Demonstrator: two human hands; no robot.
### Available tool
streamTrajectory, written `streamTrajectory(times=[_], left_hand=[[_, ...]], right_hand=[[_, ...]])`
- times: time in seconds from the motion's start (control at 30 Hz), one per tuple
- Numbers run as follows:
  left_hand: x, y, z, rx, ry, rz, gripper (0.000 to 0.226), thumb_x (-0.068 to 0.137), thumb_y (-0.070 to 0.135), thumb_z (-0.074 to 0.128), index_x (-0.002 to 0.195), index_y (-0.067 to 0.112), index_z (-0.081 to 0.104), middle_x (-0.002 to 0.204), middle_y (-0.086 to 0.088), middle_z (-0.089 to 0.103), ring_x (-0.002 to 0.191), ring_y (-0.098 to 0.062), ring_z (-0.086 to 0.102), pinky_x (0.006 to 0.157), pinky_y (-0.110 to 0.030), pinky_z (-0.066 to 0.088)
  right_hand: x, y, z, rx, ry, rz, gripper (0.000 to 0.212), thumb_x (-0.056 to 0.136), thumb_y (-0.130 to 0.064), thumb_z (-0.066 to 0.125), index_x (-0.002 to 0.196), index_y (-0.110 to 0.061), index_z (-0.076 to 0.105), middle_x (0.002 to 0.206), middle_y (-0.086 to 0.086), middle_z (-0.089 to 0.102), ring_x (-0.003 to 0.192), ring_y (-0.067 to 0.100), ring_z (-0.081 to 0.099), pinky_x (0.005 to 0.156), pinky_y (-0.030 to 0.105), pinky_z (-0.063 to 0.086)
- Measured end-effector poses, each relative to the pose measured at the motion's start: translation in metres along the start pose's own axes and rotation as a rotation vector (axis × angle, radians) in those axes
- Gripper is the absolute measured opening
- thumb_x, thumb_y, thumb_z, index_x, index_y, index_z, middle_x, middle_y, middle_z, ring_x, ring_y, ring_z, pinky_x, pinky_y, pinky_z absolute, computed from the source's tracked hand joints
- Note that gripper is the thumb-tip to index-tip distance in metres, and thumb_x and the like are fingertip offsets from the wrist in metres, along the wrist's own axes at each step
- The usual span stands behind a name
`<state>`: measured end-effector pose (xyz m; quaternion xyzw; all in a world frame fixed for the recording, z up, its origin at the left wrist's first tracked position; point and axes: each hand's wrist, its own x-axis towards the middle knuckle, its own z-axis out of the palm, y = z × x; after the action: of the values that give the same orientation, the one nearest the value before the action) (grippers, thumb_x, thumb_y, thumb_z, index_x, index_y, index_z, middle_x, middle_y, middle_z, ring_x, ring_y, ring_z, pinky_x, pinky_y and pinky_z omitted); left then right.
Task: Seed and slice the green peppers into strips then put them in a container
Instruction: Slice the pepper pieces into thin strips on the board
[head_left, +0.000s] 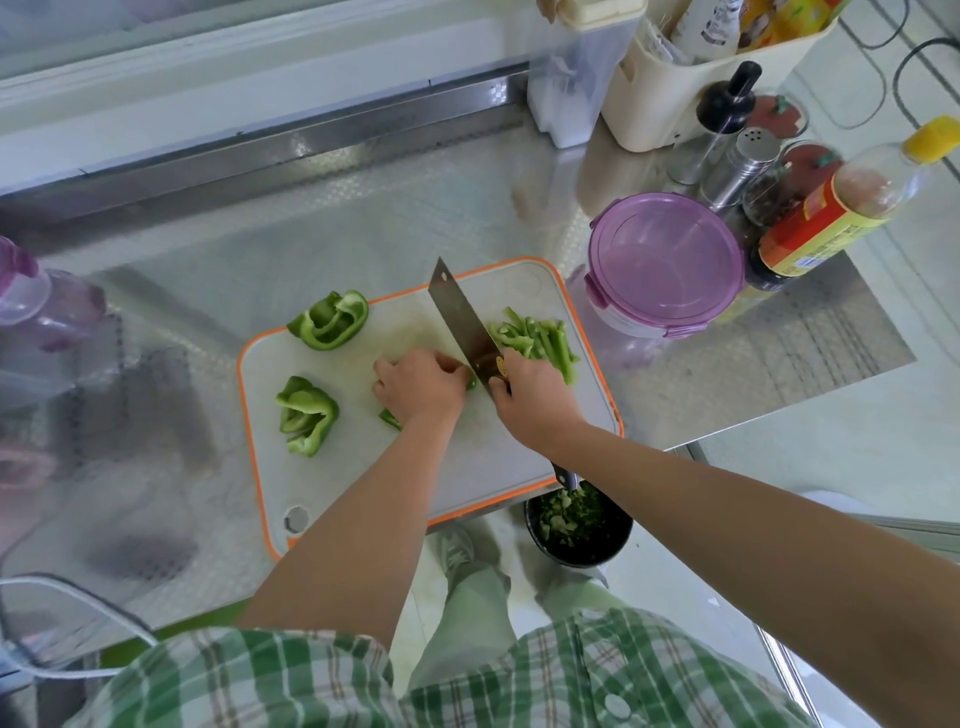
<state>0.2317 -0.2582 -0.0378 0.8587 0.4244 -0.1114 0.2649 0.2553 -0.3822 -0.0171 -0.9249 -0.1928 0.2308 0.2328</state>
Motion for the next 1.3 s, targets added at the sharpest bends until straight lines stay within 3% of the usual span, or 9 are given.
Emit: streamTrajectory(times=[0.3,0.5,0.67,0.87,1.03,1.17,1.23,1.3], left_hand=[[0.001,0.003,0.001,-0.003,0.013,-0.028,0.02,0.085,0.044,0.067,0.1,0.033,0.075,0.111,-0.007,0.066,0.121,-0.031,0.039,0.094,-0.037,0.032],[0.002,0.005,0.0,0.013,0.004,-0.034,0.022,0.085,0.046,0.068,0.101,0.033,0.075,0.112,-0.007,0.065,0.121,-0.03,0.04,0.093,-0.037,0.033],[0.004,0.0,0.0,0.063,-0.005,0.017,0.02,0.086,0.046,0.066,0.1,0.033,0.075,0.11,-0.005,0.066,0.119,-0.031,0.041,0.092,-0.037,0.033],[-0.004,-0.022,-0.013,-0.084,0.121,0.196,0.029,0.093,0.044,0.051,0.095,0.023,0.071,0.108,-0.004,0.065,0.112,-0.031,0.046,0.092,-0.04,0.037],[-0.007,-0.061,-0.021,0.167,0.03,0.417,0.041,0.079,0.038,0.069,0.116,0.02,0.06,0.112,-0.003,0.056,0.109,-0.026,0.052,0.09,-0.039,0.044],[-0.005,-0.074,-0.025,-0.029,0.035,0.259,0.023,0.084,0.025,0.07,0.098,0.011,0.058,0.09,-0.005,0.059,0.09,-0.029,0.058,0.068,-0.032,0.039],[-0.006,-0.074,-0.028,-0.148,0.04,0.137,0.02,0.084,0.025,0.07,0.089,0.011,0.056,0.078,-0.001,0.057,0.082,-0.028,0.058,0.065,-0.031,0.037],[-0.007,-0.069,-0.03,-0.302,0.017,0.012,0.021,0.083,0.026,0.071,0.082,0.013,0.054,0.073,0.0,0.059,0.079,-0.027,0.059,0.066,-0.032,0.042]], right_hand=[[0.003,-0.012,0.0,-0.136,-0.023,0.022,0.009,0.098,-0.016,0.042,0.101,-0.009,0.046,0.08,0.006,0.048,0.073,0.026,0.049,0.058,0.032,0.035],[0.008,-0.017,0.005,-0.167,-0.053,0.051,0.007,0.096,-0.011,0.042,0.102,-0.01,0.046,0.094,0.013,0.06,0.088,0.033,0.06,0.06,0.034,0.037],[0.016,-0.007,0.004,-0.058,0.05,0.096,0.013,0.098,-0.017,0.041,0.101,-0.006,0.047,0.091,0.017,0.061,0.084,0.036,0.059,0.059,0.034,0.036],[0.013,-0.006,-0.007,0.046,0.075,0.041,0.015,0.098,-0.02,0.044,0.095,-0.006,0.047,0.08,0.011,0.053,0.075,0.03,0.053,0.059,0.032,0.036],[-0.004,-0.018,0.008,0.023,-0.025,-0.027,0.015,0.099,-0.02,0.045,0.089,-0.01,0.04,0.077,0.008,0.048,0.069,0.026,0.047,0.057,0.031,0.033],[-0.004,-0.012,0.009,0.026,-0.031,0.004,0.015,0.099,-0.019,0.044,0.096,-0.004,0.047,0.085,0.013,0.054,0.083,0.032,0.056,0.061,0.03,0.033],[0.001,-0.002,0.004,0.029,0.027,0.052,0.018,0.098,-0.018,0.044,0.1,-0.001,0.05,0.09,0.018,0.057,0.088,0.035,0.057,0.063,0.031,0.034],[0.005,0.004,-0.004,0.054,0.088,0.095,0.013,0.096,-0.017,0.045,0.091,-0.005,0.044,0.079,0.012,0.052,0.082,0.035,0.056,0.061,0.033,0.034]])
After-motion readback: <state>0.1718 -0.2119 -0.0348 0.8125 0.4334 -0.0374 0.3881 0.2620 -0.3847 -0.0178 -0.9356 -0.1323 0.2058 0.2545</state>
